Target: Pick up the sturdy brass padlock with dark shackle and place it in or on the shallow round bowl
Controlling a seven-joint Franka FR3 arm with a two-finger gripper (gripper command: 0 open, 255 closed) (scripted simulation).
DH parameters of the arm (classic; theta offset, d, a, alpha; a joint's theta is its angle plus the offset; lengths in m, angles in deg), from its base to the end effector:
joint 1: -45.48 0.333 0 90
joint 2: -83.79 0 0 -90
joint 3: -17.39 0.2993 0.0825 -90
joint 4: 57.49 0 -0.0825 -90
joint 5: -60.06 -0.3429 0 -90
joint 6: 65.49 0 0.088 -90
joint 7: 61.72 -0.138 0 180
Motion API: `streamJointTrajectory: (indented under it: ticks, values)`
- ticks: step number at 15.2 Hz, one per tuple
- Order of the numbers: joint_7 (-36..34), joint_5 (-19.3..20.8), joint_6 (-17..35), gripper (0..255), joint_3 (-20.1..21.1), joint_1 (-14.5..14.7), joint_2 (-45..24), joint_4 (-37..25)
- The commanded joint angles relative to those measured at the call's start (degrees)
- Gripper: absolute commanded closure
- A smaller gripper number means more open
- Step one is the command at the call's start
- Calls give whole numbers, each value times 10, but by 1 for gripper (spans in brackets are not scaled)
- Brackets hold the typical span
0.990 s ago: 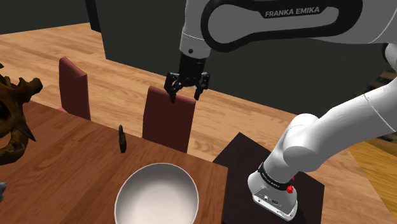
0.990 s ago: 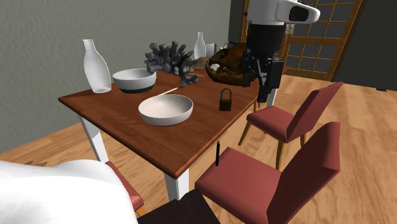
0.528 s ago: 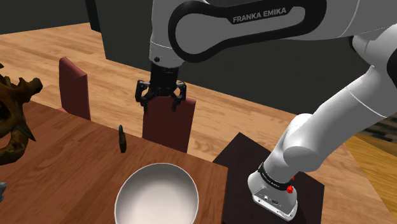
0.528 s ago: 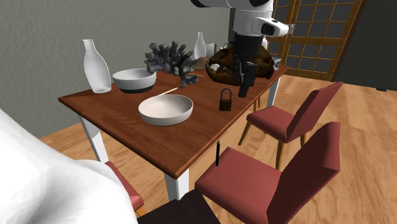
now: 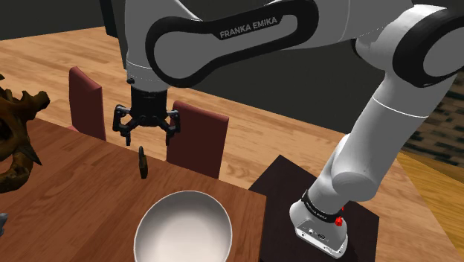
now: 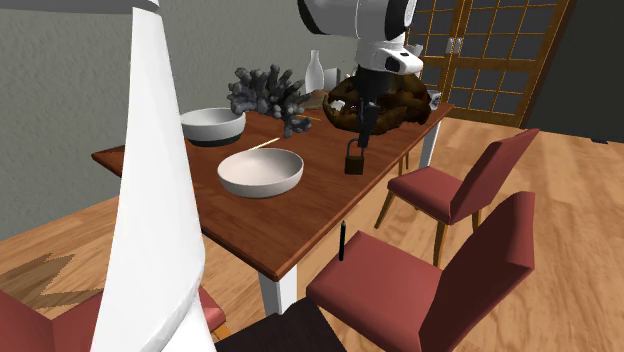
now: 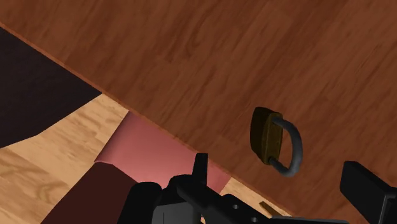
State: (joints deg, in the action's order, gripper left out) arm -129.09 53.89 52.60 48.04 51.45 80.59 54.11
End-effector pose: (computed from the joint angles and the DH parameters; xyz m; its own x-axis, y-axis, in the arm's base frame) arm 0.4303 0.3266 0.4304 0.8323 -0.5465 -0.0929 -0.5540 -0.8258 -0.1050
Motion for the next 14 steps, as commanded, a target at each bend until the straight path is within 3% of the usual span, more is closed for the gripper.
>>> streamJointTrajectory:
  ticks: [1, 8, 14]
  values:
    - [-21, 10, 9, 0, 3, 6, -22, -12]
    - [-29, 22, 57, 0, 4, 12, -45, 14]
    - [-29, 22, 57, 0, 4, 12, -45, 14]
